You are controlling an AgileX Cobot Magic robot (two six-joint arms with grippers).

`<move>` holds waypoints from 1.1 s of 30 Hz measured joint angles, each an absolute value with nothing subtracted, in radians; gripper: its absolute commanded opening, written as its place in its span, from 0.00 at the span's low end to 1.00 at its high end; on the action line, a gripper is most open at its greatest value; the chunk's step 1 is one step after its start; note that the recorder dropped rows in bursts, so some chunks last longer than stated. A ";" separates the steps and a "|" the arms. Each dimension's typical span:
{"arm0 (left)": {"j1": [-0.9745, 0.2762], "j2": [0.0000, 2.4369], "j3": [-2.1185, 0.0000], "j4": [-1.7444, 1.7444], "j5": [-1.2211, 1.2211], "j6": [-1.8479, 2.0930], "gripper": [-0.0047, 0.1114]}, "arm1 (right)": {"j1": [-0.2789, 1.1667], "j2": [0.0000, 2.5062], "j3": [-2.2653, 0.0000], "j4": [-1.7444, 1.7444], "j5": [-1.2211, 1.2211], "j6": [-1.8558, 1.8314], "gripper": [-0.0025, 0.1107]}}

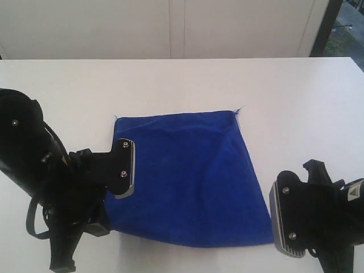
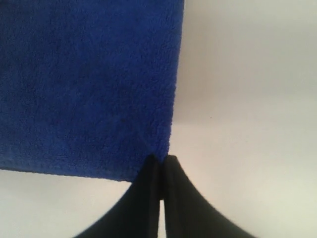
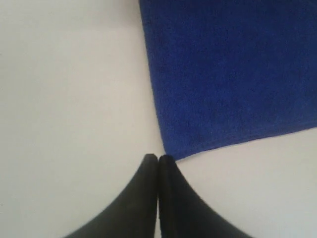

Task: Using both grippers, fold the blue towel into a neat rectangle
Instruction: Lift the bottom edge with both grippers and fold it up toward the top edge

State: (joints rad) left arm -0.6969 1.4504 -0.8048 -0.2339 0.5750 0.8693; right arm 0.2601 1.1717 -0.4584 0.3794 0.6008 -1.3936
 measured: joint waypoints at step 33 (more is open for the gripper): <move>-0.697 1.450 -0.805 -0.243 0.561 0.875 0.04 | 0.329 1.453 -0.381 0.447 0.202 -1.562 0.07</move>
